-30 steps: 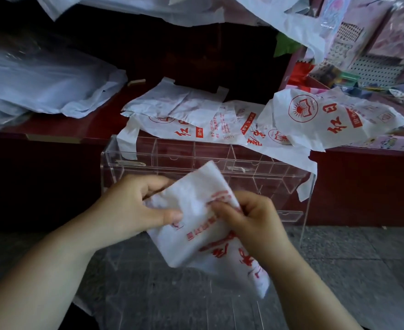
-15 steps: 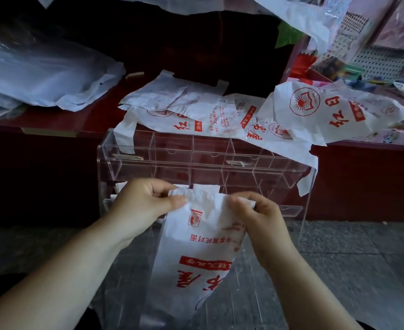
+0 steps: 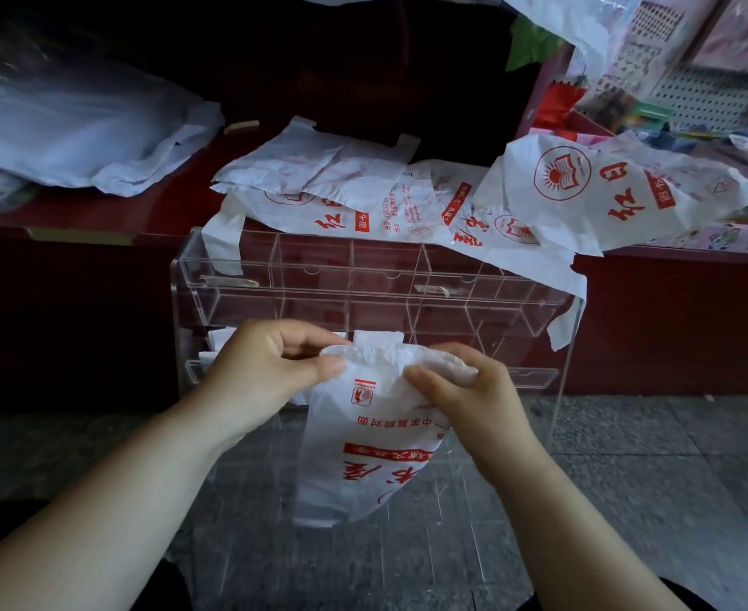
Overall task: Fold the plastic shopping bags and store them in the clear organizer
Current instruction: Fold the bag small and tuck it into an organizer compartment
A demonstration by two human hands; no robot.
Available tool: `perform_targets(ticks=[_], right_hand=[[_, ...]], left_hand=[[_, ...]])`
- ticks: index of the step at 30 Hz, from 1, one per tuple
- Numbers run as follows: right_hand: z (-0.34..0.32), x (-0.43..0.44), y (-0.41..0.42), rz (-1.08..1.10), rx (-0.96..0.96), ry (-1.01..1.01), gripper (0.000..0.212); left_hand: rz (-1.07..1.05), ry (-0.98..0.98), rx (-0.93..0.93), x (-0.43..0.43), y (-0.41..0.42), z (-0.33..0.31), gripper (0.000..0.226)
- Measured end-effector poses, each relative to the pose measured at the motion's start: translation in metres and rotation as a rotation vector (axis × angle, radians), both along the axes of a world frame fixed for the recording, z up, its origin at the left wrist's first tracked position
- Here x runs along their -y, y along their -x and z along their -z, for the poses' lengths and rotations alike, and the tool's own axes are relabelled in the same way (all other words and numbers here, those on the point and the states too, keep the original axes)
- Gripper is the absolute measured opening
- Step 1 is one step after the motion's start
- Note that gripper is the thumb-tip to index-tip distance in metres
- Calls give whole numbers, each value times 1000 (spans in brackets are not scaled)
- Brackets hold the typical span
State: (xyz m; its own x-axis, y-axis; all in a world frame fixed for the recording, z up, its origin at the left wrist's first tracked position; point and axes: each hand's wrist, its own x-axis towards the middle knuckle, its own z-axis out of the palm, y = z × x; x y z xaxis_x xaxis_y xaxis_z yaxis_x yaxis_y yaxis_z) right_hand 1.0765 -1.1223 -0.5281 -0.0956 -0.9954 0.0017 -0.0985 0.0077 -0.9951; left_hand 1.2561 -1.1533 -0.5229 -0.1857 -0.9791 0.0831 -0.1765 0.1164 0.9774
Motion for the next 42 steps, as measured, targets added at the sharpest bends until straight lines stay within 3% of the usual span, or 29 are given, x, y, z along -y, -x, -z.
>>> perform_targets(ticks=[4,6,7,10,13,16,20,24,27,32,35,39,42], right_hand=[[-1,-1,-1,-16,20,52,20],[0,0,-1,-12,23,86,22],[1,1,1,0,29,107,23],[3,2,8,-15,51,147,34],[7,3,9,-203,105,78,22],[18,6,5,-245,8,-35,12],[21,9,3,-92,58,-28,51],[18,10,4,-86,181,-14,29],[18,9,3,-65,227,-23,25],[23,8,3,-179,56,-111,7],[32,12,2,-251,-103,-191,22],[40,18,5,-187,13,-198,25],[40,17,5,-237,79,-130,5]], left_hand=[[28,-74,-107,-1,4,4,9],[6,-80,-121,0,7,10,55],[-12,-84,-133,-1,8,11,64],[-69,-97,-241,2,10,7,18],[-107,-69,-263,4,8,5,17],[-134,-54,-294,5,4,3,15],[-156,-41,-358,9,0,4,17],[-32,-230,-381,8,6,11,12],[1,-317,-367,3,17,19,9],[-85,-329,-433,8,18,15,9],[-160,-294,-438,16,9,11,9],[-248,-267,-494,29,-6,8,12],[-249,-260,-507,34,-12,10,11]])
